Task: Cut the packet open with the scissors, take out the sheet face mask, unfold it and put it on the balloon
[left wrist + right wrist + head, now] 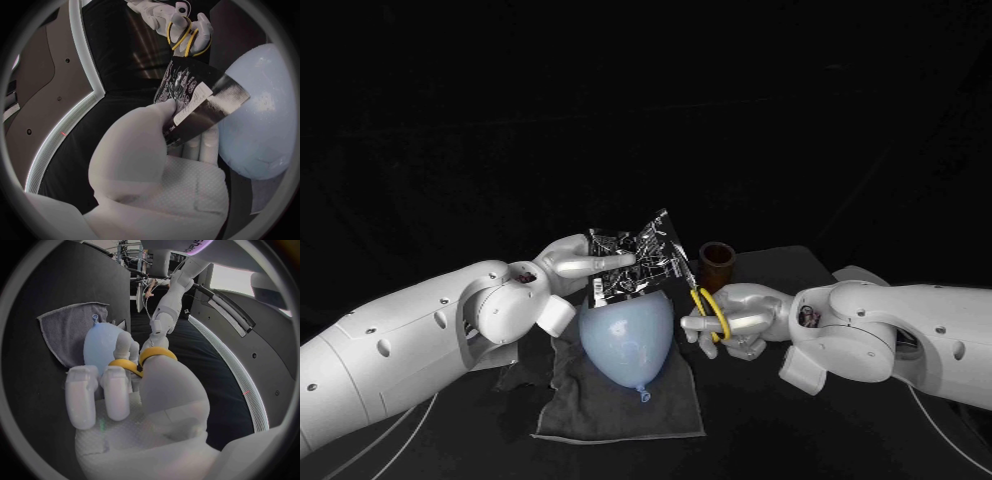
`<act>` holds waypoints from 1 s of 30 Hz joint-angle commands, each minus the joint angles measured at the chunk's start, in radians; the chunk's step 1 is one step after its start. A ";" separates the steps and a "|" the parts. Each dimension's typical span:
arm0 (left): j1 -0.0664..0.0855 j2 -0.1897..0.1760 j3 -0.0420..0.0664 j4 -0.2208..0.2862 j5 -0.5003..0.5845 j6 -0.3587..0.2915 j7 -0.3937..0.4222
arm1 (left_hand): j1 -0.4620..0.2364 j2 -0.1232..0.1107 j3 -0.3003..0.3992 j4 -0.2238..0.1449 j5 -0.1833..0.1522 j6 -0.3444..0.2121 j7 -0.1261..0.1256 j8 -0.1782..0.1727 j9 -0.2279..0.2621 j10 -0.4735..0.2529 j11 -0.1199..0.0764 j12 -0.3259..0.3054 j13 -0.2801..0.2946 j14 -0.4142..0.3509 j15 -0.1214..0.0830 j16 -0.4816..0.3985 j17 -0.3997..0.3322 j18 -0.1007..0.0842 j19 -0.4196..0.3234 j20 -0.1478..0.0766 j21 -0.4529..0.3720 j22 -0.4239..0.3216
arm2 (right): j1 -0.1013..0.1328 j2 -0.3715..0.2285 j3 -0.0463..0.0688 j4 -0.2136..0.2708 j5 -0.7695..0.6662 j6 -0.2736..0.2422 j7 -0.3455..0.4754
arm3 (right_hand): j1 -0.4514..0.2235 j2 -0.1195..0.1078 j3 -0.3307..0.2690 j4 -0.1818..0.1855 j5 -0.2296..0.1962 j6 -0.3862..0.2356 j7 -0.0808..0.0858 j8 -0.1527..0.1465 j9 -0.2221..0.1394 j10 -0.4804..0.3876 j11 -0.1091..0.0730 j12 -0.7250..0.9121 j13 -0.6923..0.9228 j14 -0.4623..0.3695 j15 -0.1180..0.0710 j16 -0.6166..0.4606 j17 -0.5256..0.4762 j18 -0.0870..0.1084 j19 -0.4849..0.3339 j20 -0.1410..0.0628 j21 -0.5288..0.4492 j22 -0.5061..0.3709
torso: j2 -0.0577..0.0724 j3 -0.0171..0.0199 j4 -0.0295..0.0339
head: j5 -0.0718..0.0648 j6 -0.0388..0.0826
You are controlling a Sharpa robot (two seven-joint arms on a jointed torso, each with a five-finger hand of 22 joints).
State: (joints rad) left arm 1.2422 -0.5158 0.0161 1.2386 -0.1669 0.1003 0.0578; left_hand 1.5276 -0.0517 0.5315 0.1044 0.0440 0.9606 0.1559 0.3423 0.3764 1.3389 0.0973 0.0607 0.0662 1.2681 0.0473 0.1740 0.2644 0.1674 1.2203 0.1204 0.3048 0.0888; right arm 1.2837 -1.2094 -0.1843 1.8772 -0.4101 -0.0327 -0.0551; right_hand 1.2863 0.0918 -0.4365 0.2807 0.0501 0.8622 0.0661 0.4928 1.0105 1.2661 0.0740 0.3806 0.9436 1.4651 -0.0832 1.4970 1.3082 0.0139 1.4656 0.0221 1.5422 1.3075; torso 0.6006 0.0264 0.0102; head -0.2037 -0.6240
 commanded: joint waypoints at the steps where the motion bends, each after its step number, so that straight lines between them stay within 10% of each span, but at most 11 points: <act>1: 0.000 0.002 0.000 0.007 -0.018 0.042 -0.007 | -0.002 0.009 0.008 -0.001 0.004 0.001 0.004 0.007 0.110 0.004 -0.008 0.003 0.002 0.001 -0.006 -0.004 0.001 0.013 -0.001 0.003 -0.002 -0.002 | 0.002 0.006 0.002 0.001 -0.008 -0.023 0.029 | -0.017 -0.022 -0.025 0.005 0.000 -0.057 0.033 -0.047 -0.010 0.010 -0.053 -0.095 -0.073 0.063 0.034 -0.010 0.035 -0.003 0.083 0.024 -0.017 0.248 | 0.001 -0.0001 0.0001 | 0.000 0.005; 6: 0.000 0.001 0.000 0.010 -0.025 0.046 -0.008 | -0.002 0.009 0.008 -0.001 0.004 0.001 0.004 0.007 0.110 0.004 -0.008 0.003 0.002 0.001 -0.006 -0.004 0.001 0.013 -0.001 0.003 -0.002 -0.002 | 0.002 0.012 0.002 0.002 -0.008 -0.049 0.039 | -0.040 -0.052 -0.004 0.010 -0.002 -0.124 0.081 -0.124 -0.016 -0.058 -0.005 -0.238 -0.225 0.061 0.079 -0.011 0.028 0.001 0.075 0.069 -0.033 0.243 | 0.001 0.0002 -0.0002 | 0.000 0.005; 11: 0.000 -0.001 0.000 0.011 -0.031 0.046 -0.008 | -0.002 0.009 0.008 -0.001 0.004 0.001 0.004 0.007 0.110 0.004 -0.008 0.003 0.002 0.001 -0.006 -0.004 0.001 0.013 -0.001 0.003 -0.002 -0.002 | 0.002 0.015 0.002 0.001 -0.008 -0.057 0.039 | -0.061 -0.083 0.039 0.010 -0.002 -0.133 0.089 -0.138 -0.006 -0.056 0.005 -0.269 -0.284 0.060 0.085 -0.010 0.026 0.002 0.073 0.081 -0.037 0.241 | 0.000 0.0003 -0.0005 | 0.002 0.005; 25: 0.000 -0.002 -0.001 0.010 -0.053 0.050 -0.008 | -0.003 0.009 0.009 -0.002 0.004 0.001 0.004 0.007 0.112 0.004 -0.008 0.003 0.002 0.001 -0.006 -0.005 0.002 0.013 -0.001 0.003 -0.002 -0.002 | 0.017 0.020 0.002 0.000 -0.008 -0.046 0.035 | -0.077 -0.099 0.088 0.010 -0.002 -0.117 0.084 -0.140 0.010 -0.019 0.000 -0.275 -0.335 0.060 0.083 -0.008 0.029 0.001 0.076 0.083 -0.031 0.243 | 0.001 -0.0002 0.0001 | 0.000 0.007; 30: 0.000 -0.003 -0.001 0.010 -0.058 0.049 -0.008 | -0.003 0.009 0.009 -0.002 0.004 0.001 0.004 0.007 0.112 0.004 -0.008 0.003 0.002 0.001 -0.006 -0.005 0.002 0.013 -0.001 0.003 -0.002 -0.002 | 0.019 0.023 0.002 -0.003 -0.006 -0.052 0.038 | -0.061 -0.068 0.083 0.005 0.000 -0.042 0.050 -0.107 0.029 0.095 -0.035 -0.217 -0.320 0.062 0.057 -0.005 0.035 -0.003 0.084 0.064 -0.016 0.248 | 0.001 -0.0003 0.0007 | 0.000 0.004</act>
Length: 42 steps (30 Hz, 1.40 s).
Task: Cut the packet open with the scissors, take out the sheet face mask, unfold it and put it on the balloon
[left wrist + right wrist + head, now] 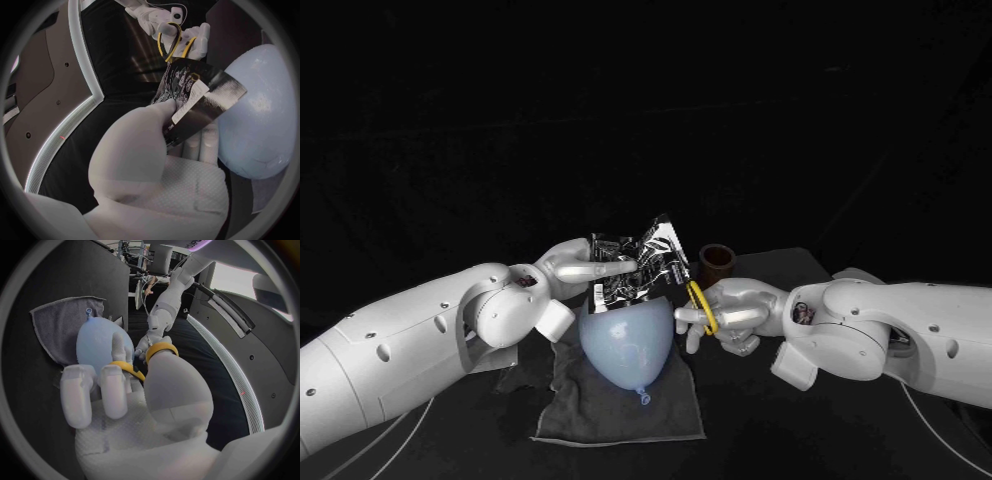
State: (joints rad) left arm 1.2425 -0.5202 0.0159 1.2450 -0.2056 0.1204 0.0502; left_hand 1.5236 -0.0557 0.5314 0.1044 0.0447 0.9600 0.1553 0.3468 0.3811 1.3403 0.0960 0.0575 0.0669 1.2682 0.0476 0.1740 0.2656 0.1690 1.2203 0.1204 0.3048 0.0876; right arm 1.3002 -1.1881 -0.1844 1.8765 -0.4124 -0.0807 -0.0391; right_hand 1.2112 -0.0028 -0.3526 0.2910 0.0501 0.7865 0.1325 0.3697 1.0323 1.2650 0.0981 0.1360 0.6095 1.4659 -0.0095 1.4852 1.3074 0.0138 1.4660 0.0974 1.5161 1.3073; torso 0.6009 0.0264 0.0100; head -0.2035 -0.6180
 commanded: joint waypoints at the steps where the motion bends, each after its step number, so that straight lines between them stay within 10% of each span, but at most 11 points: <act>1: 0.000 0.002 -0.001 0.004 -0.019 0.029 0.000 | 0.001 0.013 0.009 -0.002 0.003 0.002 0.004 0.002 0.108 0.003 -0.007 0.007 0.001 0.001 -0.007 -0.005 0.001 0.011 -0.001 0.003 -0.002 -0.001 | 0.003 0.002 0.002 -0.003 -0.004 -0.005 0.023 | 0.027 0.044 -0.007 -0.007 0.000 0.067 -0.035 0.033 0.015 0.143 -0.076 0.061 0.035 0.061 -0.032 0.006 0.033 -0.004 0.086 -0.024 0.016 0.250 | 0.000 -0.0004 0.0008 | -0.001 -0.002; 7: 0.000 0.002 -0.001 0.004 -0.021 0.030 0.000 | 0.001 0.013 0.009 -0.002 0.003 0.002 0.004 0.002 0.108 0.003 -0.007 0.007 0.001 0.001 -0.007 -0.005 0.001 0.011 -0.001 0.003 -0.002 -0.001 | 0.004 0.004 0.002 -0.009 -0.005 -0.002 0.020 | 0.076 0.108 -0.050 -0.009 -0.001 0.158 -0.090 0.095 0.060 0.244 -0.126 0.503 0.367 0.063 -0.080 0.003 0.030 -0.010 0.098 -0.072 0.041 0.259 | 0.000 -0.0004 0.0002 | -0.001 -0.002; 22: 0.000 0.001 -0.001 0.004 -0.021 0.032 0.000 | 0.001 0.013 0.010 -0.004 0.003 0.002 0.004 0.002 0.110 0.003 -0.007 0.007 0.001 0.001 -0.007 -0.005 0.002 0.011 -0.001 0.003 -0.002 -0.001 | 0.004 0.005 0.002 -0.007 -0.016 0.001 0.010 | 0.111 0.125 -0.112 -0.018 -0.001 0.151 -0.092 0.103 0.096 0.210 -0.131 0.642 0.511 0.066 -0.084 0.008 0.043 -0.011 0.099 -0.080 0.042 0.259 | 0.001 0.0001 0.0004 | -0.001 -0.004; 25: 0.000 0.000 -0.001 0.004 -0.021 0.032 0.000 | 0.001 0.013 0.010 -0.004 0.003 0.002 0.004 0.002 0.110 0.003 -0.007 0.007 0.001 0.001 -0.007 -0.005 0.002 0.011 -0.001 0.003 -0.002 -0.001 | 0.004 0.005 0.002 -0.007 -0.016 -0.014 0.011 | 0.096 0.108 -0.111 -0.011 -0.002 0.127 -0.083 0.089 0.097 0.159 -0.122 0.467 0.423 0.065 -0.078 0.006 0.039 -0.008 0.094 -0.077 0.033 0.256 | 0.000 -0.0002 0.0004 | -0.001 -0.003; 33: 0.000 -0.001 -0.001 0.005 -0.022 0.034 0.000 | 0.001 0.013 0.010 -0.004 0.003 0.002 0.004 0.002 0.110 0.003 -0.007 0.007 0.001 0.001 -0.007 -0.005 0.002 0.011 -0.001 0.003 -0.002 -0.001 | 0.004 0.007 0.002 -0.005 -0.012 -0.061 0.027 | 0.005 0.018 -0.057 0.001 0.000 -0.057 0.015 -0.022 0.072 -0.096 -0.028 0.051 0.132 0.051 0.005 -0.017 -0.016 -0.001 0.078 -0.010 -0.001 0.245 | 0.000 -0.0002 0.0000 | -0.003 0.000; 42: 0.000 -0.001 -0.001 0.008 -0.041 0.043 0.000 | 0.001 0.013 0.010 -0.004 0.003 0.002 0.004 0.002 0.110 0.003 -0.007 0.007 0.001 0.001 -0.007 -0.005 0.002 0.011 -0.001 0.003 -0.002 -0.001 | 0.004 0.016 0.002 -0.011 -0.010 -0.073 0.032 | -0.034 -0.031 0.041 0.002 -0.001 -0.077 0.027 -0.026 0.058 -0.092 -0.015 0.011 0.040 0.050 0.015 -0.015 -0.016 0.000 0.077 0.010 -0.002 0.244 | 0.000 0.0004 0.0000 | -0.004 0.003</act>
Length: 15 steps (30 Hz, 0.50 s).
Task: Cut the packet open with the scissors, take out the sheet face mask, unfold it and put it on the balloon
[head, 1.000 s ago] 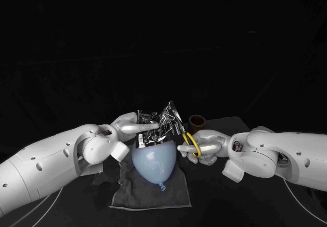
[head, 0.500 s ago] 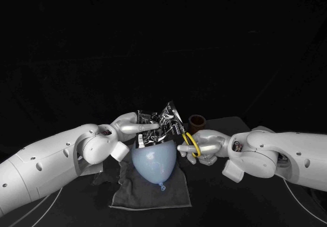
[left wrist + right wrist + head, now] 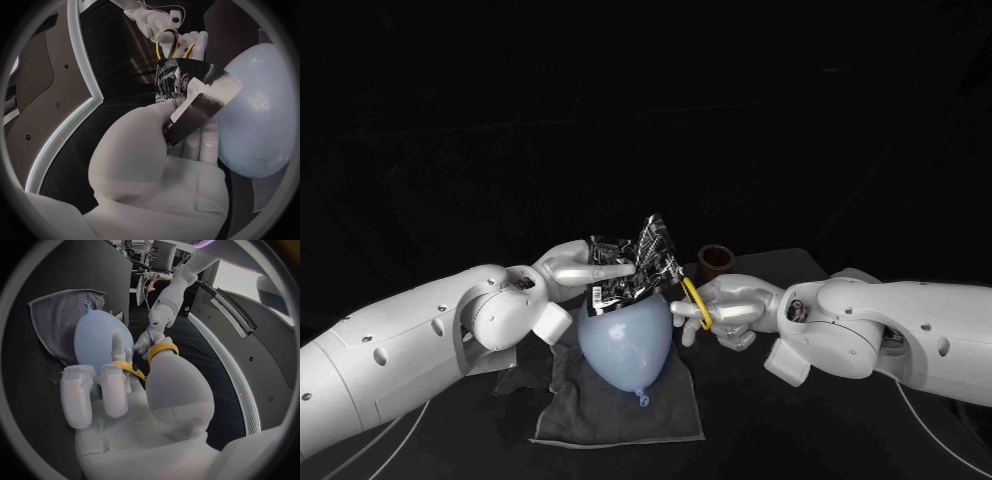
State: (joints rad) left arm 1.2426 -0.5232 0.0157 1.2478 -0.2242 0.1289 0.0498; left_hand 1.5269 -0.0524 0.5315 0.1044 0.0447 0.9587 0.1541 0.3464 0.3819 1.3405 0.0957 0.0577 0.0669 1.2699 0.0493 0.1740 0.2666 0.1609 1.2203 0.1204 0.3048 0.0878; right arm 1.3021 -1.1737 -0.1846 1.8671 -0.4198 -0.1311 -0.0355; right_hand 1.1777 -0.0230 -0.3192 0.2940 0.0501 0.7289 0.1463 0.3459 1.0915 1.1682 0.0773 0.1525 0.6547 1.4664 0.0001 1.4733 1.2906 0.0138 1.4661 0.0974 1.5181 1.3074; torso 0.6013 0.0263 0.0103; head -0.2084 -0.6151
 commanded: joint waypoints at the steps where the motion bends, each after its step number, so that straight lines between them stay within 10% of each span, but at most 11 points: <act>1: 0.000 0.002 -0.001 0.005 -0.025 0.035 0.000 | -0.003 0.010 0.010 -0.004 0.003 0.003 0.006 0.003 0.109 0.003 -0.007 0.006 0.001 0.000 -0.009 -0.005 0.001 0.019 -0.001 0.003 -0.002 -0.001 | 0.002 0.002 0.003 -0.002 -0.002 -0.023 0.029 | -0.001 -0.010 0.007 -0.001 -0.001 -0.020 0.014 -0.002 -0.002 0.005 0.006 -0.005 -0.005 0.050 0.005 -0.003 0.001 0.000 0.077 0.010 -0.004 0.244 | 0.000 0.0005 -0.0004 | 0.001 0.000; 15: 0.000 0.000 -0.001 -0.010 -0.034 0.022 -0.001 | -0.003 0.010 0.011 -0.005 0.003 0.003 0.006 0.002 0.111 0.003 -0.007 0.006 0.001 0.000 -0.009 -0.006 0.002 0.019 -0.001 0.002 -0.002 -0.001 | 0.006 -0.026 0.003 0.024 -0.002 -0.007 0.027 | 0.001 -0.003 0.020 -0.003 -0.001 -0.010 0.011 0.005 -0.004 0.018 0.004 -0.005 -0.022 0.050 0.004 -0.002 0.002 0.000 0.079 0.011 -0.001 0.245 | -0.001 -0.0001 -0.0010 | 0.000 0.006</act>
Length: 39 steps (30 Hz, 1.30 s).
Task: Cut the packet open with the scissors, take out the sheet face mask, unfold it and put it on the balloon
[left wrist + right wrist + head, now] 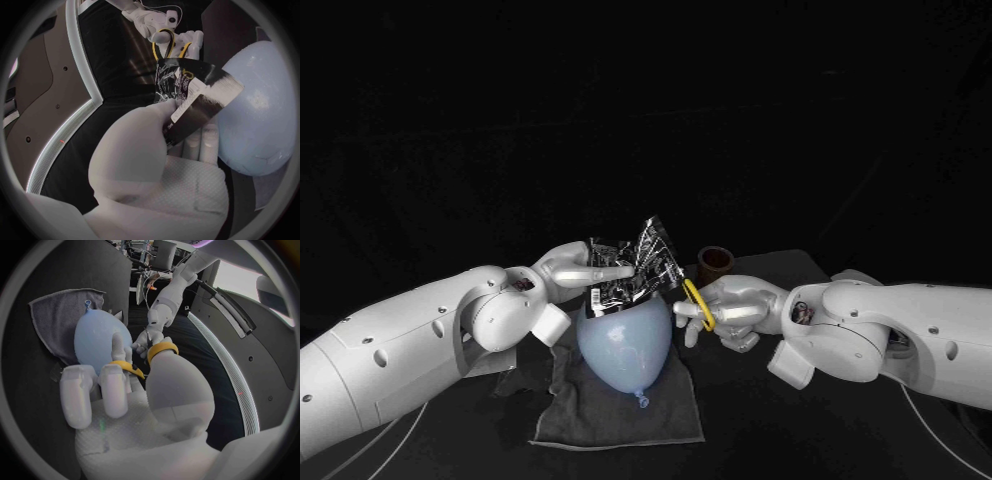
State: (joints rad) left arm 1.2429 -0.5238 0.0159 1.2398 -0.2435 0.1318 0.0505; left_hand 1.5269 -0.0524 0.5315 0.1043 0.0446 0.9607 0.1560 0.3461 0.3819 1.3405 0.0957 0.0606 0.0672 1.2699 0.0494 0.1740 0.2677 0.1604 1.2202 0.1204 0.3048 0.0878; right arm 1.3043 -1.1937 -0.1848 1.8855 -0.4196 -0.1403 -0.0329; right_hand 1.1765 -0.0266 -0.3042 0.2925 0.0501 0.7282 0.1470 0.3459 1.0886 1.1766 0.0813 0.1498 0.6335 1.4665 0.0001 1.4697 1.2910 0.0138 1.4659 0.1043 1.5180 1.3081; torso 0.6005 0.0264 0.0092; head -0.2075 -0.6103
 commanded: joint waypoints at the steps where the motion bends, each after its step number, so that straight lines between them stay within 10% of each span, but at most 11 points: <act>1: -0.001 0.001 -0.001 -0.003 -0.014 0.019 -0.001 | -0.003 0.010 0.011 -0.005 0.003 0.001 0.004 0.003 0.111 0.003 -0.007 0.003 0.001 0.000 -0.009 -0.006 0.001 0.020 -0.001 0.002 -0.002 -0.001 | 0.004 -0.008 0.003 0.007 -0.003 0.004 0.024 | 0.002 0.001 0.005 -0.002 -0.001 -0.009 0.010 0.005 -0.001 0.010 0.000 -0.002 -0.001 0.050 0.004 0.002 0.001 0.000 0.079 0.004 -0.001 0.245 | 0.000 -0.0002 -0.0001 | -0.001 0.001; 39: -0.001 -0.004 -0.003 0.008 -0.020 0.034 -0.012 | -0.003 0.010 0.011 -0.006 0.004 0.001 0.004 0.003 0.112 0.003 -0.007 0.003 0.001 0.000 -0.009 -0.006 0.001 0.020 -0.001 0.002 -0.001 -0.002 | 0.011 0.042 0.004 -0.025 -0.021 -0.010 0.047 | 0.009 0.001 0.008 -0.001 -0.001 -0.030 0.021 0.000 -0.012 -0.018 0.010 -0.032 -0.059 0.045 0.012 -0.004 -0.015 0.005 0.067 0.009 -0.024 0.236 | 0.000 -0.0004 0.0016 | -0.005 0.012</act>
State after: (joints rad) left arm 1.2426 -0.5305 0.0140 1.2418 -0.2549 0.1372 0.0399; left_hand 1.5247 -0.0546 0.5315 0.1043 0.0447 0.9603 0.1556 0.3460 0.3819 1.3420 0.0942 0.0628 0.0667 1.2678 0.0473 0.1740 0.2673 0.1689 1.2203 0.1204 0.3048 0.0879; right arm 1.3131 -1.1541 -0.1830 1.8610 -0.4282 -0.1468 -0.0122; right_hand 1.1763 -0.0262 -0.3015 0.2898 0.0501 0.7165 0.1589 0.3461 1.0771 1.1627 0.0931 0.1213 0.5767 1.4663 0.0072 1.4658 1.2766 0.0138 1.4640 0.1057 1.5005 1.3081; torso 0.6015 0.0262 0.0105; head -0.2117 -0.6000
